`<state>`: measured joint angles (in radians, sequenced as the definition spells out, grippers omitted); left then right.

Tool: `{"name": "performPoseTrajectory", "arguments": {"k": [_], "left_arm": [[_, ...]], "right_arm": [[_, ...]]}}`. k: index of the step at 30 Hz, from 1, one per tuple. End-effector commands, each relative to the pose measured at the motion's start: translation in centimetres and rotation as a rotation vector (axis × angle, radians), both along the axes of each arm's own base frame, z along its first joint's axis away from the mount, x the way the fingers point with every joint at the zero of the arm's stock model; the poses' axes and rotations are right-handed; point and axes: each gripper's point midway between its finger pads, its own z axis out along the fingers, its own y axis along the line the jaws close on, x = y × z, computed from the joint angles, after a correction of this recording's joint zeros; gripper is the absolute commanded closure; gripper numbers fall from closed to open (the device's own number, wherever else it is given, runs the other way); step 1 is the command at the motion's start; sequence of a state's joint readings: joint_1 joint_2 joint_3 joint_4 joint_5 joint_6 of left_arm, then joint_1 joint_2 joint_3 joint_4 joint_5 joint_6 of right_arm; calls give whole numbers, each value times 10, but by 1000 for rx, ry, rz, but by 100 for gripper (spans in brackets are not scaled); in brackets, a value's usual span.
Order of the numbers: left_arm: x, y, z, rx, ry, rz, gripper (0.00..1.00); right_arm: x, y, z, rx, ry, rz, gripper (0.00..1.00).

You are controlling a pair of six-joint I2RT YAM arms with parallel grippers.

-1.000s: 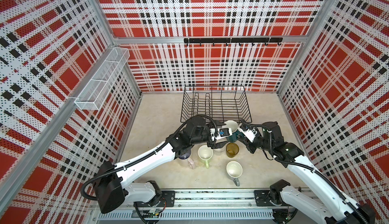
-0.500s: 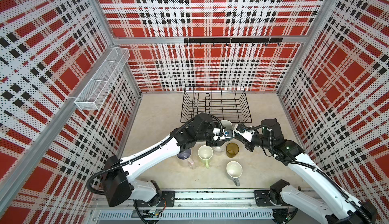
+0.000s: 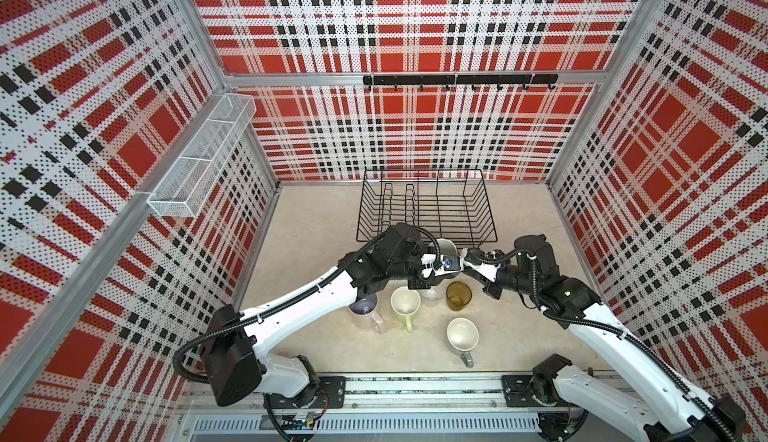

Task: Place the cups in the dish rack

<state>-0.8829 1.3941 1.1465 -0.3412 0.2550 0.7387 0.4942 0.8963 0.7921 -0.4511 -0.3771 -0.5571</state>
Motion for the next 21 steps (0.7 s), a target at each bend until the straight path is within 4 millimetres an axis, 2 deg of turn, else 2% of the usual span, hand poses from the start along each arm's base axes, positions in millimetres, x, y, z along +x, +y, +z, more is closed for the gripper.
{"name": "performPoseTrajectory", "arguments": {"k": [1, 3, 9, 13, 16, 17, 20, 21], "left_arm": [[3, -3, -9, 32, 21, 10, 57], [2, -5, -6, 20, 29, 3, 64], [0, -7, -2, 9, 28, -13, 99], [0, -1, 2, 5, 8, -5, 100], [4, 4, 17, -62, -7, 7, 100], [6, 6, 26, -101, -17, 19, 100], [8, 16, 47, -226, -40, 54, 100], [8, 20, 56, -285, -58, 59, 100]], "right_arm": [[-4, 12, 54, 107, -208, 81, 100], [-5, 13, 54, 109, -210, 91, 100], [-6, 16, 48, 101, -190, 109, 100], [-5, 16, 53, 124, -200, 96, 100], [-3, 15, 59, 158, -225, 79, 100], [-2, 15, 60, 170, -231, 67, 92], [0, 15, 62, 192, -237, 56, 89], [1, 16, 63, 199, -239, 53, 82]]}}
